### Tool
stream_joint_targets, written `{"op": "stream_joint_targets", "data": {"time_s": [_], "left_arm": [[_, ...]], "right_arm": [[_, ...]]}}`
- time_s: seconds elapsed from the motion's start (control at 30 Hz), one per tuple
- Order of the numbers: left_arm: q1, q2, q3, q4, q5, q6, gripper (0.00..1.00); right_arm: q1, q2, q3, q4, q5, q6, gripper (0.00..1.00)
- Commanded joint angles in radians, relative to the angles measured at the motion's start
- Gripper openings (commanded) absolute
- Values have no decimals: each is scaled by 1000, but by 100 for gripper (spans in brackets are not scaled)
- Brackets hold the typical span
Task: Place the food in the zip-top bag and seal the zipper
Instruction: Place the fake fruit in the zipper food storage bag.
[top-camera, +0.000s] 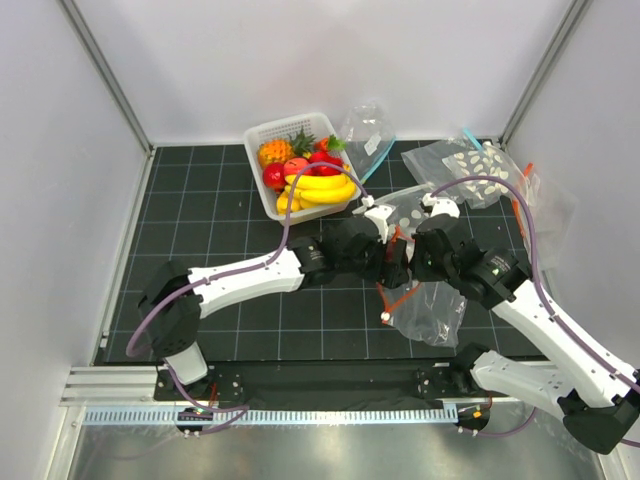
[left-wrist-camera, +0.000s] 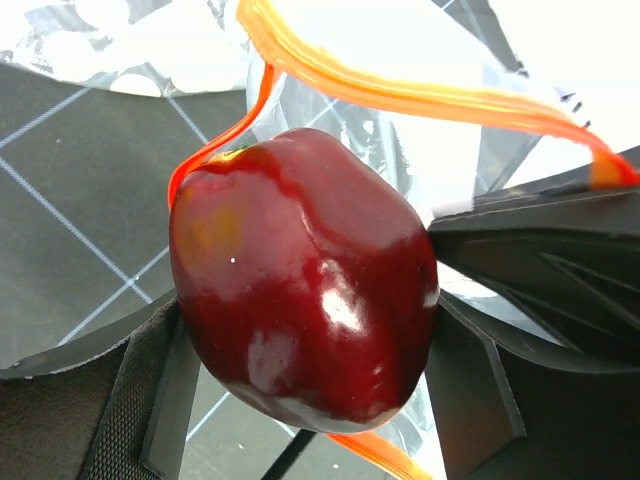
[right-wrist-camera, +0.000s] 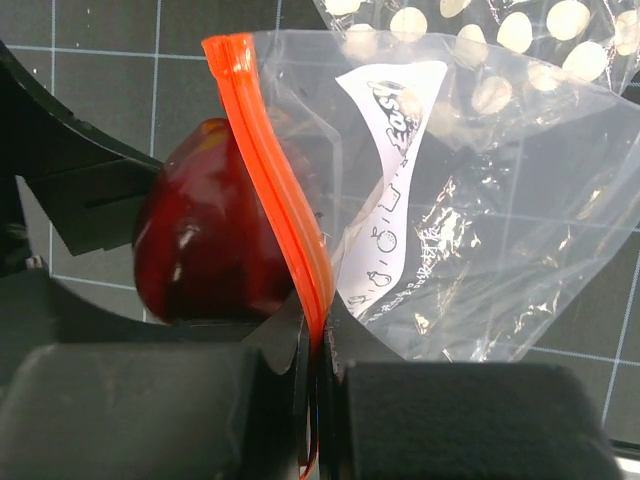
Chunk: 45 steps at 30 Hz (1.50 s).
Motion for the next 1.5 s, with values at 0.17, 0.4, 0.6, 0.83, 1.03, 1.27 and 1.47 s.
{"op": "stream_joint_targets", "data": {"time_s": [0.17, 0.4, 0.6, 0.83, 1.03, 1.27, 1.47], "left_arm": [[-36, -34, 30, -39, -77, 42, 95], [-36, -88, 27, -58, -19, 44, 100], [-36, -161, 24, -111, -47, 54, 100], [-36, -312, 4, -176, -74, 38, 100], [-36, -431, -4, -177, 10, -91, 100], [-40, -548, -106, 103, 378, -407, 100], [-56, -623, -125, 225, 476, -460, 100]], "right_arm": [[6, -38, -25, 88, 26, 35, 1], [8, -90, -88, 147, 50, 86, 1], [5, -113, -135, 183, 49, 120, 1], [5, -125, -152, 200, 40, 132, 1], [5, -139, -140, 179, 53, 134, 1], [5, -145, -103, 164, 66, 131, 1], [5, -148, -68, 130, 96, 114, 1]]}}
